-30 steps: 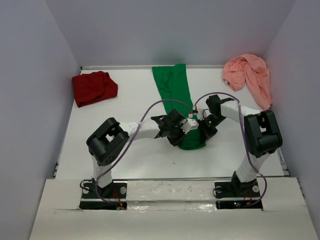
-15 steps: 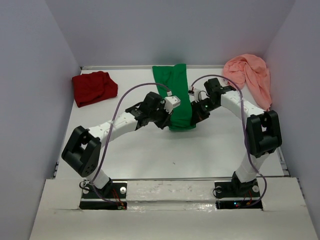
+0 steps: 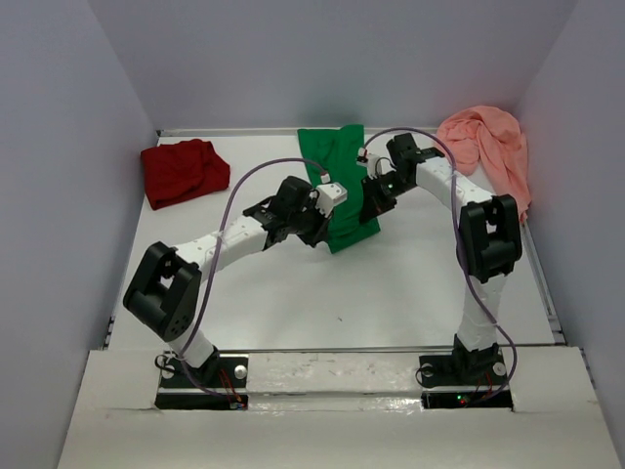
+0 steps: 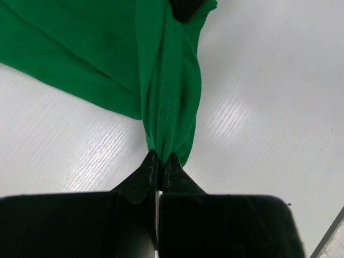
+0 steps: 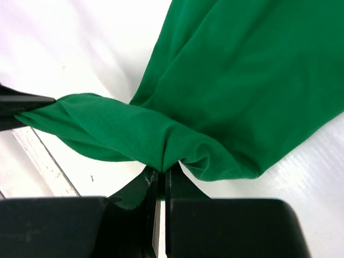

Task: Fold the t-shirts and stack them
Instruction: Fold the folded rectangular tshirt in 1/3 of the way

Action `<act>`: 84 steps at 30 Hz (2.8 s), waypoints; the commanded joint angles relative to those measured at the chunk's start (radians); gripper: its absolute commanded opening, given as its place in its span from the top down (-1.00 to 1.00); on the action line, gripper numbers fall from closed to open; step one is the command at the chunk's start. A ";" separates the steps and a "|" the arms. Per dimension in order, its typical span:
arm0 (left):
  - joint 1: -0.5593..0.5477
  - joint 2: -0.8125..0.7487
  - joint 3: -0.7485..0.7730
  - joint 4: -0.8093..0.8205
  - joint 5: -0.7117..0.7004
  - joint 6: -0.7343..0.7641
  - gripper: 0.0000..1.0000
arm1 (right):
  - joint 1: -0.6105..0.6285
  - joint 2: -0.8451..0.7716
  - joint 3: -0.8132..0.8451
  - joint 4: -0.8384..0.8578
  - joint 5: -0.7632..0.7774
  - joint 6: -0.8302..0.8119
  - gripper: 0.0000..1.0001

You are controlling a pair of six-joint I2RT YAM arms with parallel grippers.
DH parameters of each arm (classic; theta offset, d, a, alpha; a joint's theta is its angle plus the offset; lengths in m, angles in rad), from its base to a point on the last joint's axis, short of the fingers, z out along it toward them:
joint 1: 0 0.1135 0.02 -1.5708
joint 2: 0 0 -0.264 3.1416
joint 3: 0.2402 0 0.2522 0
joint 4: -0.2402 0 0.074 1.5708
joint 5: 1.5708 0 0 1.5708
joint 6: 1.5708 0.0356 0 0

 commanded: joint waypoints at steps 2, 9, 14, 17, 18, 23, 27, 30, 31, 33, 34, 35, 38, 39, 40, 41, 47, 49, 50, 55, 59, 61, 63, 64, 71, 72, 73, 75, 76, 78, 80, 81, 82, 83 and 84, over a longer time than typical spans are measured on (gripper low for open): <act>0.016 0.036 0.061 -0.055 -0.034 0.042 1.00 | -0.014 0.061 0.123 0.020 0.051 -0.008 1.00; 0.060 0.122 0.161 -0.033 -0.088 0.088 1.00 | -0.014 0.130 0.235 0.025 0.076 -0.005 1.00; 0.093 0.170 0.229 0.003 -0.146 0.080 1.00 | -0.014 0.135 0.265 0.074 0.106 0.012 1.00; 0.106 0.193 0.250 0.033 -0.162 0.079 1.00 | -0.014 0.138 0.278 0.089 0.120 0.017 1.00; 0.109 0.209 0.258 0.036 -0.160 0.077 1.00 | -0.014 0.141 0.284 0.091 0.123 0.021 1.00; 0.116 0.248 0.276 0.048 -0.125 0.070 1.00 | -0.014 0.149 0.290 0.129 0.160 0.052 1.00; 0.119 0.268 0.264 0.071 -0.125 0.067 1.00 | -0.014 0.145 0.281 0.160 0.171 0.055 1.00; 0.119 0.277 0.261 0.080 -0.126 0.071 0.99 | -0.014 0.156 0.281 0.172 0.177 0.064 1.00; 0.120 0.282 0.265 0.080 -0.134 0.068 0.82 | -0.014 0.162 0.284 0.172 0.176 0.066 1.00; 0.120 0.295 0.272 0.080 -0.136 0.070 -0.24 | -0.014 0.170 0.285 0.178 0.176 0.075 1.00; 0.120 0.298 0.275 0.085 -0.149 0.064 -0.43 | -0.014 0.170 0.284 0.186 0.176 0.077 1.00; 0.120 0.300 0.272 0.091 -0.166 0.062 -0.55 | -0.014 0.172 0.281 0.193 0.177 0.080 0.99; 0.120 0.302 0.261 0.125 -0.186 0.062 -0.89 | -0.014 0.178 0.275 0.221 0.195 0.092 1.00; 0.120 0.302 0.258 0.126 -0.191 0.057 -0.94 | -0.014 0.182 0.278 0.229 0.205 0.094 1.00; 0.120 0.299 0.253 0.141 -0.201 0.054 -0.98 | -0.014 0.185 0.276 0.235 0.214 0.101 0.86; 0.122 0.299 0.250 0.146 -0.202 0.056 -0.98 | -0.014 0.188 0.276 0.244 0.228 0.112 0.45; 0.120 0.283 0.230 0.172 -0.217 0.051 -0.98 | -0.014 0.202 0.261 0.289 0.252 0.111 -1.00; 0.122 0.265 0.218 0.183 -0.223 0.038 -0.98 | -0.014 0.208 0.262 0.301 0.231 0.114 -1.00; 0.122 0.265 0.218 0.186 -0.219 0.037 -0.98 | -0.014 0.208 0.258 0.301 0.231 0.115 -1.00; 0.120 0.234 0.198 0.218 -0.229 0.001 -0.98 | -0.014 0.202 0.243 0.307 0.168 0.133 -1.00; 0.122 0.190 0.131 0.286 -0.243 -0.033 -0.98 | -0.014 0.161 0.206 0.310 0.153 0.152 -0.94; 0.122 0.162 0.111 0.315 -0.252 -0.050 -0.98 | -0.014 0.124 0.181 0.305 0.148 0.166 -0.92; 0.120 0.122 0.071 0.354 -0.258 -0.058 -0.98 | -0.014 0.089 0.161 0.293 0.143 0.170 -0.89; 0.119 0.111 0.057 0.365 -0.251 -0.059 -0.98 | -0.014 0.049 0.143 0.290 0.143 0.178 -0.89; 0.103 0.070 0.003 0.415 -0.258 -0.068 -0.98 | -0.005 -0.054 0.104 0.244 0.188 0.131 -0.92; 0.100 0.065 -0.003 0.419 -0.258 -0.075 -0.98 | -0.005 -0.060 0.100 0.240 0.192 0.123 -0.93; 0.096 0.064 -0.006 0.424 -0.257 -0.079 -0.98 | -0.005 -0.066 0.095 0.238 0.197 0.123 -0.93; 0.093 0.059 -0.017 0.427 -0.249 -0.081 -0.98 | -0.005 -0.085 0.072 0.229 0.176 0.124 -0.93; 0.091 0.062 -0.017 0.428 -0.251 -0.081 -0.98 | -0.005 -0.088 0.065 0.226 0.165 0.132 -0.73; 0.091 0.068 -0.020 0.427 -0.240 -0.090 -0.98 | -0.005 -0.095 0.045 0.218 0.122 0.141 -0.30; 0.090 0.079 -0.014 0.419 -0.222 -0.104 -0.98 | 0.004 -0.089 0.051 0.192 0.103 0.153 0.99; 0.090 0.085 -0.009 0.413 -0.214 -0.114 -0.98 | 0.004 -0.074 0.058 0.178 0.079 0.152 1.00; 0.088 0.100 -0.005 0.396 -0.197 -0.121 -0.98 | 0.013 -0.063 0.074 0.166 0.068 0.146 1.00; 0.090 0.107 0.003 0.387 -0.180 -0.125 -0.97 | 0.014 -0.053 0.081 0.148 0.071 0.149 1.00; 0.090 0.114 0.015 0.379 -0.179 -0.130 -0.97 | 0.023 -0.042 0.086 0.140 0.068 0.149 1.00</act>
